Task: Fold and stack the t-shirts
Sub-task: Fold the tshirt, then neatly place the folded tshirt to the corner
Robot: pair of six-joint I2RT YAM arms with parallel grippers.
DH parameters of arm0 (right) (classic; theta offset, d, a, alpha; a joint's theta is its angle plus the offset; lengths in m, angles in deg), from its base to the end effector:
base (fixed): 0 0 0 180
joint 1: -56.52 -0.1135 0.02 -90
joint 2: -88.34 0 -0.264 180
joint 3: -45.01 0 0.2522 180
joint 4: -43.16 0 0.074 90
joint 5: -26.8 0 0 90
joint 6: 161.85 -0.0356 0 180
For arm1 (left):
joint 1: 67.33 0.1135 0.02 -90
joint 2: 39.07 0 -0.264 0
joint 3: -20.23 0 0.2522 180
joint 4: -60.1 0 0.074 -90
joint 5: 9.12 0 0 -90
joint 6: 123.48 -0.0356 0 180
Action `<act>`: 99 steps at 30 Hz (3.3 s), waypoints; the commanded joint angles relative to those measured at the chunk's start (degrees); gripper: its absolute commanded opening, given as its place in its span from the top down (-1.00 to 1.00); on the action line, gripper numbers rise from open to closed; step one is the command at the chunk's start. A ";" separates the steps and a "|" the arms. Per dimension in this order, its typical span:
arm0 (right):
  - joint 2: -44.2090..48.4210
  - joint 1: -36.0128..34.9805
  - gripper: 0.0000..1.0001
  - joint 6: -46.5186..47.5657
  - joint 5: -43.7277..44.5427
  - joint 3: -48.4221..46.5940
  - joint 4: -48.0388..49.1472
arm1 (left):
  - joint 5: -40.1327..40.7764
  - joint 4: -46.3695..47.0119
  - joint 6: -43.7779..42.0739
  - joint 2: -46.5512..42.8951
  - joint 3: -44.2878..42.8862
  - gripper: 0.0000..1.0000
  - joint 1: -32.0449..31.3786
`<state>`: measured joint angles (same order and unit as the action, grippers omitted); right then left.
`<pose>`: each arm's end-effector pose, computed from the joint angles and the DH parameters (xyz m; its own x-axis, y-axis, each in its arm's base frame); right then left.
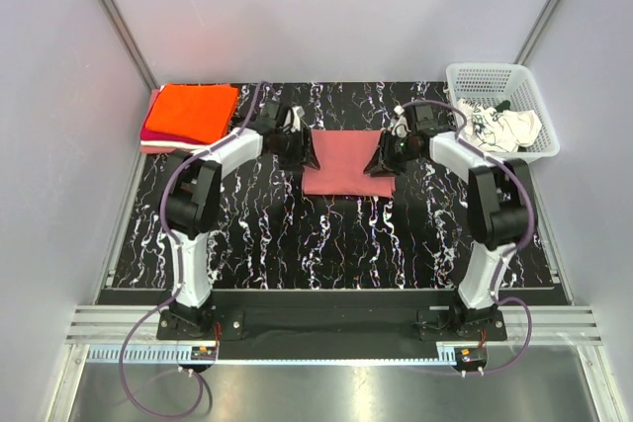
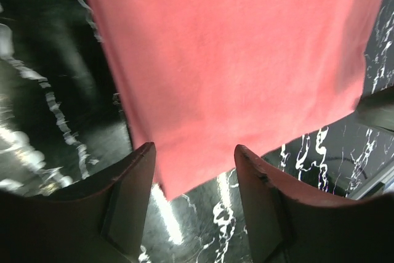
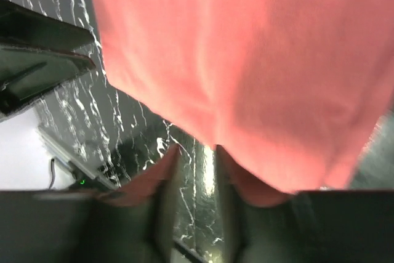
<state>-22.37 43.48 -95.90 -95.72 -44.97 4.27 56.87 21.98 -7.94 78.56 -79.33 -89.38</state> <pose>0.3872 0.1093 0.1814 -0.9530 0.1320 -0.2728 -0.0731 0.7735 0.6296 0.4037 -0.1792 0.1807 -0.9332 -0.0469 -0.3563 0.1667 0.8217 -0.5450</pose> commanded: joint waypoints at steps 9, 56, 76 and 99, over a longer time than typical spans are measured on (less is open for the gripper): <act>3.94 5.92 -0.23 9.01 10.36 0.03 -3.17 | -10.10 -1.31 -9.80 2.52 -8.85 -0.26 6.22; 2.59 8.56 0.31 6.93 10.45 2.04 -4.67 | -5.79 19.19 4.79 13.33 -3.05 -0.20 5.08; 29.40 8.56 0.17 2.17 6.58 9.16 -4.67 | 3.70 7.31 7.59 8.25 -6.59 1.00 -1.07; 37.59 8.56 0.13 0.41 7.02 7.14 -7.84 | 23.39 -7.18 -2.85 -9.26 -5.42 1.00 -7.32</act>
<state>13.08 51.87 -94.57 -88.31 -35.14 -3.49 78.62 17.37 -5.10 69.05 -80.55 -97.77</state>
